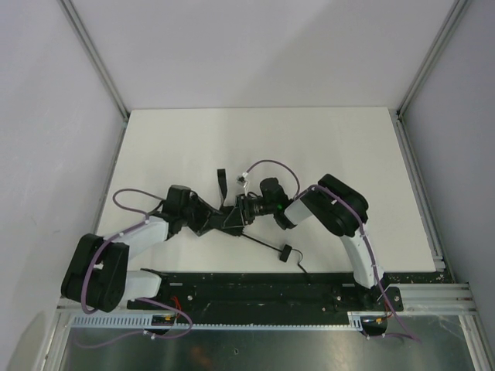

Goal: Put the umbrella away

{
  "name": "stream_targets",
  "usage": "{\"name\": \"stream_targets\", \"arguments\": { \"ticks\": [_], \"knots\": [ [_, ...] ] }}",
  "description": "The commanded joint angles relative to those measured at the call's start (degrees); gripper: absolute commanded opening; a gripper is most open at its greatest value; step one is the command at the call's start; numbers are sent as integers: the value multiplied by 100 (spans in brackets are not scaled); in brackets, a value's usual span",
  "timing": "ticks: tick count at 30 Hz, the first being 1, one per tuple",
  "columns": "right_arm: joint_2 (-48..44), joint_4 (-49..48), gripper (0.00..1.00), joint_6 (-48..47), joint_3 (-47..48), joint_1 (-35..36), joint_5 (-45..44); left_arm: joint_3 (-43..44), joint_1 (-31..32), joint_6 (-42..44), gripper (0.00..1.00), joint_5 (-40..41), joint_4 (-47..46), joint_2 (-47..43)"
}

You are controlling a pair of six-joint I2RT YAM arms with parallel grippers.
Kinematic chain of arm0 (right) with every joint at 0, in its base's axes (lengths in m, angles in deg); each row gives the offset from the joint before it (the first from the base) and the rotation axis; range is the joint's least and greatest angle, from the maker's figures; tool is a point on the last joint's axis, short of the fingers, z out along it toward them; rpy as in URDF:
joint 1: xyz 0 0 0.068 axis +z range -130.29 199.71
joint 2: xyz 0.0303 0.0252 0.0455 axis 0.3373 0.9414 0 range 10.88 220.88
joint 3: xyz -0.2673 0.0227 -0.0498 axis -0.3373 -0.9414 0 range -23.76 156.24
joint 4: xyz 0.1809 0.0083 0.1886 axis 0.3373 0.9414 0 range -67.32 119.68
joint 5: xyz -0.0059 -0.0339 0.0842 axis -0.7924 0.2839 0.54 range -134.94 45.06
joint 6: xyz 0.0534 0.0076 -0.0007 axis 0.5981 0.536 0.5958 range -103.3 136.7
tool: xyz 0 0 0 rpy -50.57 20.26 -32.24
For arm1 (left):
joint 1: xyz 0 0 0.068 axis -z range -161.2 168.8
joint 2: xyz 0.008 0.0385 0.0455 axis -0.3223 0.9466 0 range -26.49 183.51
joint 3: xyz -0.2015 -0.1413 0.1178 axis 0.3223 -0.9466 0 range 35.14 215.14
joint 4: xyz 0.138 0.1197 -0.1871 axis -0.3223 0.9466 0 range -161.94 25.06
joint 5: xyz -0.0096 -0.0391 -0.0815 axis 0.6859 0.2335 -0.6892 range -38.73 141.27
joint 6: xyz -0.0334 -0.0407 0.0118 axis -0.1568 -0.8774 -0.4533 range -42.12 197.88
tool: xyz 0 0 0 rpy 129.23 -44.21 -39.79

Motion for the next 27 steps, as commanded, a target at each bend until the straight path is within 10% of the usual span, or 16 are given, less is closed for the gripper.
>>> {"name": "stream_targets", "arguments": {
  "ticks": [1,12,20,27],
  "knots": [
    [-96,1937,19,-500,-85,140,-248,-146,14,626,22,774,246,628],
    [-1920,5288,88,-2535,753,474,-3024,-270,17,854,3,737,167,512],
    [-2624,5160,93,-4265,781,1742,-6120,-271,21,764,0,420,199,513],
    [-2169,4221,88,-5451,806,2501,-7084,-192,17,484,0,116,466,931]
  ]
}}
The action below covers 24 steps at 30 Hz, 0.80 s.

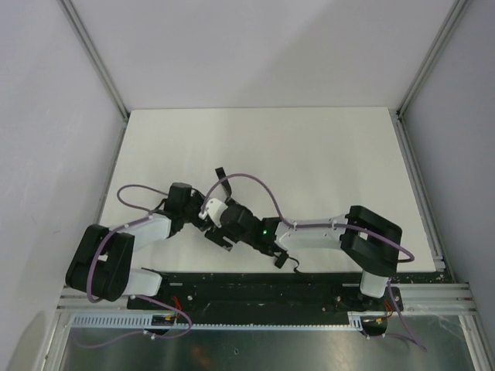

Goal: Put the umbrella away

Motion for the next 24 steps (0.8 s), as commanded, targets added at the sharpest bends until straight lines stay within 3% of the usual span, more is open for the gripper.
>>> {"name": "stream_targets", "arguments": {
  "ticks": [1,8,13,17,19,20,24],
  "knots": [
    [383,-799,87,-1073,186,211,-1181,-225,12,188,0,362,1163,531],
    [1300,-1791,77,-1481,237,287,-1420,-175,9,156,0,450,1410,415],
    [1702,-1583,42,-1195,295,123,-1454,-141,8,162,0,440,1539,271],
    [1828,-885,12,-614,227,-30,-804,-24,8,252,0,362,1540,160],
    [1841,-714,3,-348,111,-97,-351,128,12,400,2,346,1537,125],
    [1844,-682,1,-219,46,-151,-63,208,1,491,10,348,1536,96],
    [1889,-803,0,183,-255,-470,1132,391,-115,684,55,382,1530,-162]
  ]
}}
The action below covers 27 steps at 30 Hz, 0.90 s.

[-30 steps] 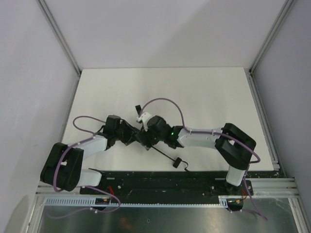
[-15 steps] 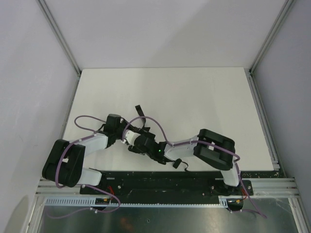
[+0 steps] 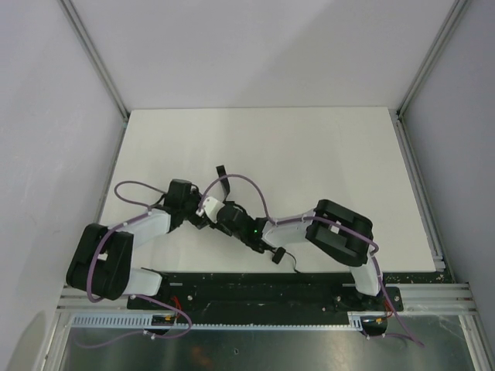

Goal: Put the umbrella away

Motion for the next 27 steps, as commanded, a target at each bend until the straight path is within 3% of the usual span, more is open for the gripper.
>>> {"name": "stream_targets", "arguments": {
  "ticks": [1,7,10,19,27],
  "knots": [
    [514,722,0,1062,-496,-465,2059,60,-120,692,62,128,947,-269],
    [605,415,0,1488,-651,-1029,3353,59,-524,1003,93,-32,929,-793],
    [663,353,0,1722,-665,-1285,3905,38,-659,1087,98,-232,900,-863],
    [860,-33,0,2509,-655,-1917,5256,149,-595,756,97,-600,622,-154],
    [1148,-472,0,2937,-611,-2101,5927,149,-280,740,74,-183,179,418]
  ]
}}
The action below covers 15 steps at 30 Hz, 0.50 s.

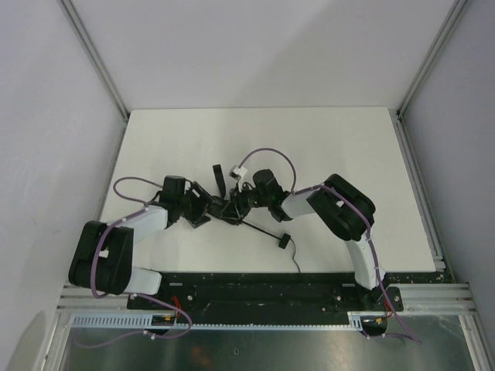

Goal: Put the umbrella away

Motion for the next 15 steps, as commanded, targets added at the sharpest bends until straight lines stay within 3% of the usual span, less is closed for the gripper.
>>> {"name": "stream_targets", "arguments": {
  "ticks": [1,6,10,12,15],
  "knots": [
    [615,1207,0,289,-333,27,617,-22,268,101,69,442,62,428],
    [619,1163,0,358,-306,22,664,-113,401,131,46,778,-60,768],
    [383,1365,1,387,-286,33,450,-174,415,190,15,788,-107,911],
    [143,1651,14,324,-239,41,200,-220,415,200,5,750,-112,889],
    [-289,2261,42,201,-78,57,-369,-308,411,129,1,636,-99,817]
  ]
}}
